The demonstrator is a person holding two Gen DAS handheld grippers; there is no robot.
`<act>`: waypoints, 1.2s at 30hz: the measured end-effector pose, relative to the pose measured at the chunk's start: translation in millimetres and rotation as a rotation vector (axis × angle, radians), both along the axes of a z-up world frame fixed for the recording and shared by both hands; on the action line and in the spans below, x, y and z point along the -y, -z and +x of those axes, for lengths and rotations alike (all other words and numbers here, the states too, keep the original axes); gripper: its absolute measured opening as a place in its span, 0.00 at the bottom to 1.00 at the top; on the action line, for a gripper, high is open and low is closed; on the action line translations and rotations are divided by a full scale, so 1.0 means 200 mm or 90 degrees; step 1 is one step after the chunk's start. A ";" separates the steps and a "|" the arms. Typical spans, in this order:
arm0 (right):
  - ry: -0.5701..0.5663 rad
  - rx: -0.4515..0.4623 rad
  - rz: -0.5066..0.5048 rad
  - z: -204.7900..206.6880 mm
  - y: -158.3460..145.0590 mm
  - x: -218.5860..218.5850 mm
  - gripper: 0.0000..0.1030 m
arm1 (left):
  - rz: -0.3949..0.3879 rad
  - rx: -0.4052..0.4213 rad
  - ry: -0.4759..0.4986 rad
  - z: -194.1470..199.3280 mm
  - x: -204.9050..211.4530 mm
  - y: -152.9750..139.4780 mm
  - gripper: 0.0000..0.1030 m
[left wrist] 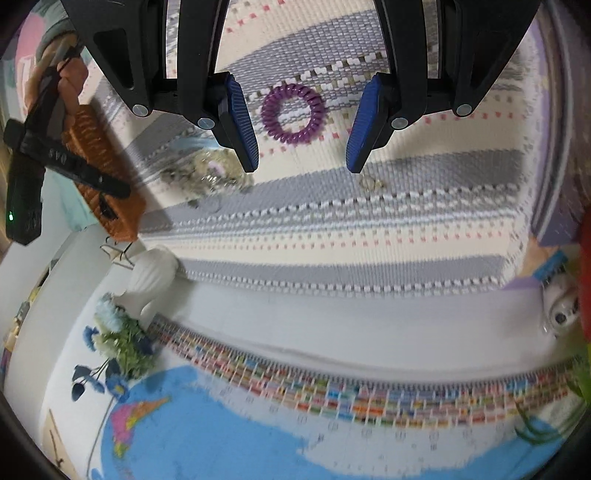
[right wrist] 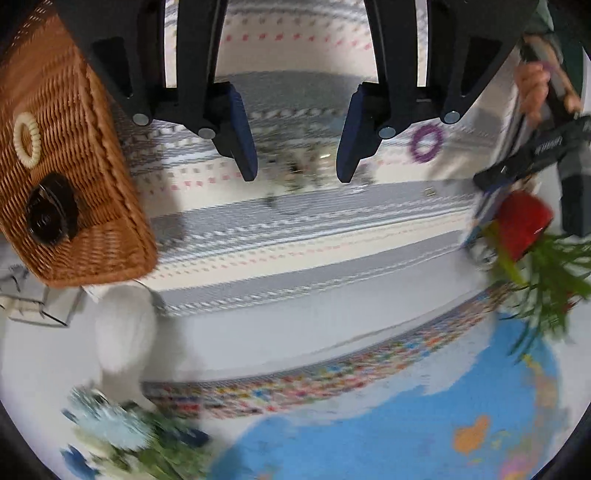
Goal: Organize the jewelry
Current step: 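Move the left tool to the purple coil bracelet while the right tool approaches the silver key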
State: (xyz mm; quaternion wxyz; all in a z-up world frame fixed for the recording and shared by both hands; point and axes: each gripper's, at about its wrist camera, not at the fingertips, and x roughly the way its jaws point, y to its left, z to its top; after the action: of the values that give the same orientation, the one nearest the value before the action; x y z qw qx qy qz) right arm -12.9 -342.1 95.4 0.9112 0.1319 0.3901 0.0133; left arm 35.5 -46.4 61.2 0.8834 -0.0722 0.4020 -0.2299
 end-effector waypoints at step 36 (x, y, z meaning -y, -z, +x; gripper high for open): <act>-0.049 -0.116 -0.157 0.14 0.26 -0.04 0.45 | 0.073 -0.050 0.015 0.04 0.06 0.23 0.23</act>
State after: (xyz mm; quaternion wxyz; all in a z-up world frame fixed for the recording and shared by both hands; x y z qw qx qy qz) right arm 14.3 -334.3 44.3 0.8803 0.0043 0.4743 -0.0121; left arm 43.1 -58.3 14.8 0.8670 -0.0255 0.4495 -0.2135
